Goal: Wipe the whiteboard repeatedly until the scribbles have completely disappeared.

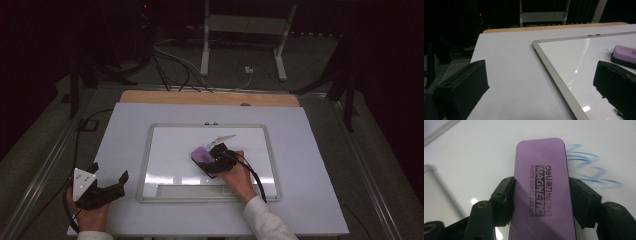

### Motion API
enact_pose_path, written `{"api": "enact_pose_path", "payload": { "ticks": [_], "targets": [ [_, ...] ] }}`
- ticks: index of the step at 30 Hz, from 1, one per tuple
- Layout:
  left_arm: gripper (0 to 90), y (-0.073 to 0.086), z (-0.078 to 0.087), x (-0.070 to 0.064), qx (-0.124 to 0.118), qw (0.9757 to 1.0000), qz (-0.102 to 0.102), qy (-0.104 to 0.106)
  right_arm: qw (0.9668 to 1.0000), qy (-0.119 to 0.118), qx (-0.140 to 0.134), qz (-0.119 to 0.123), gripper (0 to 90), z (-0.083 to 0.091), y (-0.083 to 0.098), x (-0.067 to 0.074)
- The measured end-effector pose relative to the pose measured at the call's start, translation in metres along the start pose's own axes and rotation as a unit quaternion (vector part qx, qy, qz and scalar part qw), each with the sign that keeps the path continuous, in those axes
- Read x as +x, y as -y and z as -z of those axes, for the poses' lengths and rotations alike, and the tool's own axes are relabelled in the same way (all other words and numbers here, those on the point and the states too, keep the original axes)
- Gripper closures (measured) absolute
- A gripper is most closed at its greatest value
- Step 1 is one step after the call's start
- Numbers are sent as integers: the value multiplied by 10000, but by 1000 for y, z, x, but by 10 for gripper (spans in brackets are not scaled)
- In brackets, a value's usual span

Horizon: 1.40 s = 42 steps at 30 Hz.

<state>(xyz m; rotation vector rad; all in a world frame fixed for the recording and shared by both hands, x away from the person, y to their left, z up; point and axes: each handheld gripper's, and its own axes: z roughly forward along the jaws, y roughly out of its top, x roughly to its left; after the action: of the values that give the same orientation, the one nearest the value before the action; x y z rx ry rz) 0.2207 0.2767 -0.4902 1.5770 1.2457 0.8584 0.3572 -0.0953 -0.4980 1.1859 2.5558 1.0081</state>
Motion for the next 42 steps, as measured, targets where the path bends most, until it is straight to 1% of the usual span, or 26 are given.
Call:
{"api": "enact_pose_path", "payload": {
  "ticks": [1, 4, 7, 9, 10, 11, 14, 15, 16, 19, 21, 22, 23, 24, 26, 27, 28, 30, 32, 34, 35, 37, 38, 40, 41, 42],
  "targets": [
    [4, 0, 0, 0, 0, 10000, 2, -2, 9999, 76, -10, -81, 407, 1, 0, -4],
    [4, 0, 0, 0, -2, 10000, 7, -3, 9983, 398, -73, -415, 408, 5, 0, -25],
    [4, 0, 0, 0, -2, 10000, 11, -2, 9949, 705, -121, -713, 408, 9, 2, -43],
    [4, 0, 0, -1, 1, 10000, 11, 2, 9921, 867, -137, -895, 408, 12, 2, -53],
    [4, 0, -1, -1, 5, 10000, 17, -1, 9909, 913, -128, -979, 408, 12, 2, -57],
    [4, 0, -1, -1, 7, 10000, 20, -3, 9907, 915, -119, -1005, 408, 12, 1, -59],
    [4, 0, -2, -2, 18, 10000, 6, 6, 9907, 961, -78, -965, 408, 11, -1, -54],
    [4, 0, -2, -2, 28, 10000, -3, 9, 9915, 846, -81, -988, 408, 10, -1, -52],
    [4, 0, -2, -2, 31, 10000, -9, 14, 9924, 790, -81, -942, 407, 9, -1, -48],
    [4, 0, -2, -3, 33, 10000, -14, 17, 9965, 539, -42, -640, 408, 4, -3, -29],
    [4, 0, -2, -2, 14, 10000, 2, 13, 9989, 298, 18, -364, 408, 0, -4, -13],
    [4, 0, -2, -2, 14, 10000, 2, 13, 9989, 298, 18, -364, 408, 0, -4, -13],
    [4, 0, -2, -2, 15, 10000, 4, 12, 9998, 64, 60, -160, 407, -2, -5, -1],
    [4, 0, -2, -2, 19, 10000, -1, 14, 9999, -3, 84, -101, 407, -3, -5, 2],
    [4, 0, -1, -2, 12, 10000, 4, 18, 9999, -19, 127, 3, 408, -4, -5, 8],
    [4, 0, -1, -2, 4, 10000, 4, 15, 9999, -49, 122, -7, 408, -4, -6, 7],
    [4, 0, -1, -1, -3, 10000, 3, 10, 9999, 6, 121, -18, 408, -4, -6, 5],
    [4, 0, 0, -1, -6, 10000, 10, 9, 9996, 223, 101, -110, 408, -2, -6, -2],
    [4, 0, 0, 0, -4, 10000, 15, 10, 9986, 442, 49, -288, 408, -1, -7, -14],
    [4, 0, 0, -1, -10, 10000, 22, 12, 9962, 646, -4, -579, 408, 1, -6, -28],
    [4, 0, 0, -1, -12, 10000, 19, 13, 9948, 773, -29, -664, 408, 3, -6, -34],
    [4, 0, -1, -1, -8, 10000, 19, 10, 9920, 936, -41, -844, 408, 5, -5, -43],
    [4, 0, -1, -1, -1, 10000, 22, 9, 9913, 948, -46, -914, 408, 5, -5, -46],
    [4, 0, -2, -2, 4, 10000, 10, 19, 9909, 1002, -26, -901, 408, 5, -6, -44],
    [4, 0, -2, -2, 7, 10000, 8, 16, 9916, 975, -21, -851, 408, 5, -6, -42],
    [4, 0, -2, -3, 2, 10000, 6, 22, 9930, 805, -22, -867, 408, 3, -7, -40]
  ]
}}
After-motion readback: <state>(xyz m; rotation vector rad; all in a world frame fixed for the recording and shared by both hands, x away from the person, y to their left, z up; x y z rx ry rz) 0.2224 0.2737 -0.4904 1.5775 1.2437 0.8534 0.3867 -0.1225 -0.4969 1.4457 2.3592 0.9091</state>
